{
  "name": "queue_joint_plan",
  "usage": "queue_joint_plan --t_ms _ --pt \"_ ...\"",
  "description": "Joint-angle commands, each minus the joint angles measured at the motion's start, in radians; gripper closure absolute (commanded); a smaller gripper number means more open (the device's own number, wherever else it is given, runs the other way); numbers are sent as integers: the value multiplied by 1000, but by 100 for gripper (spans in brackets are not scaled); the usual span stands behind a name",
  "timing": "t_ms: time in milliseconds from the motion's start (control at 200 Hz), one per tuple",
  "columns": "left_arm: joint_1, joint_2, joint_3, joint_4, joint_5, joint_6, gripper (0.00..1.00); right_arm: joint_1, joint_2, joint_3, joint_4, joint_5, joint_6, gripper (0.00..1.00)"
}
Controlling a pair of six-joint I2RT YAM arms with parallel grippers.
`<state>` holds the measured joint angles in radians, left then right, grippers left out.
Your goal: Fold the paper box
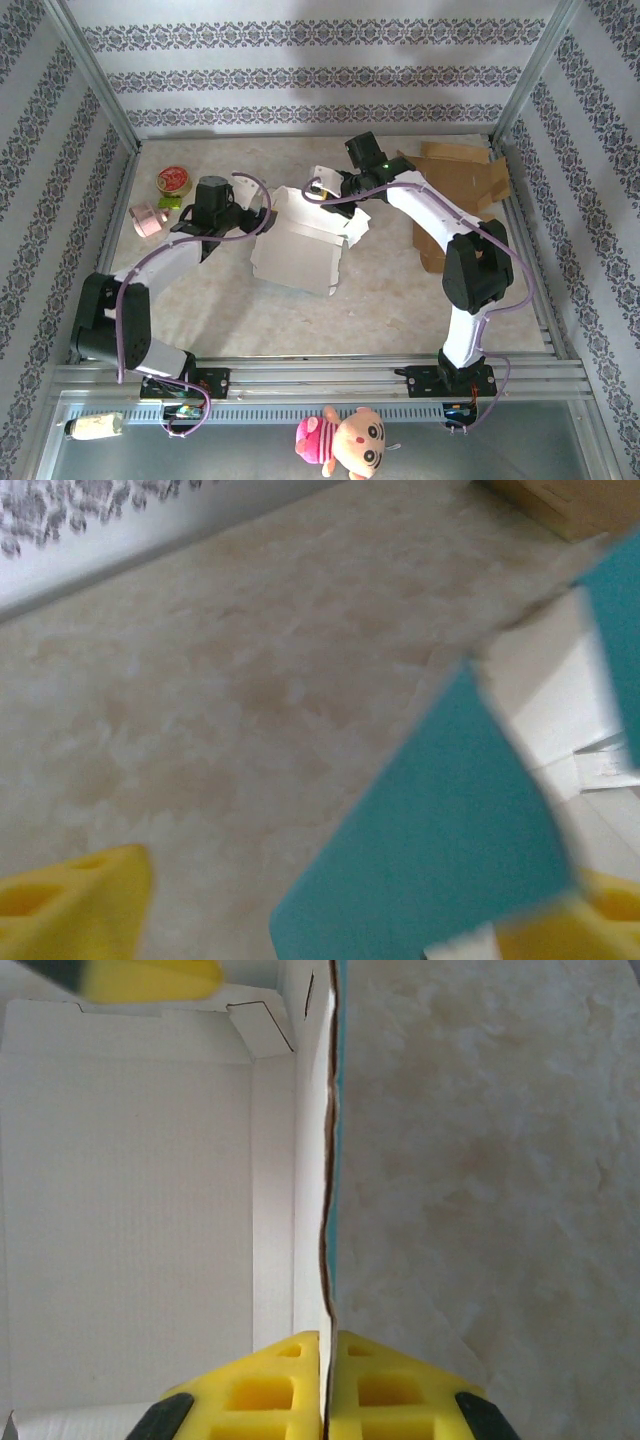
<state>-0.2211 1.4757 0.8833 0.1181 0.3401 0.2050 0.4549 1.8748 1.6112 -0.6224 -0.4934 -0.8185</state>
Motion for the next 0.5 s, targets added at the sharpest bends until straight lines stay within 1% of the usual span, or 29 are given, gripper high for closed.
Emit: queue_joint_plan --t_ms 0,75,130,195,250,345,430,495 --pt "4 35 42 71 -23 33 38 10 6 12 -9 -1 -11 90" --pt "2 38 37 71 5 33 57 13 6 8 2 5 -4 85" --pt "2 35 30 70 13 29 72 18 6 6 12 18 2 81" --pt "3 30 20 71 19 28 83 27 -1 6 16 42 8 74" --pt "2 25 13 68 23 33 87 34 -13 -2 41 59 21 71" --pt "2 26 15 49 14 39 91 46 -32 -6 62 38 33 71" --pt "2 37 14 43 8 42 100 51 -33 -2 58 40 29 72" --pt "3 48 17 46 9 36 100 50 -23 1 56 74 17 71"
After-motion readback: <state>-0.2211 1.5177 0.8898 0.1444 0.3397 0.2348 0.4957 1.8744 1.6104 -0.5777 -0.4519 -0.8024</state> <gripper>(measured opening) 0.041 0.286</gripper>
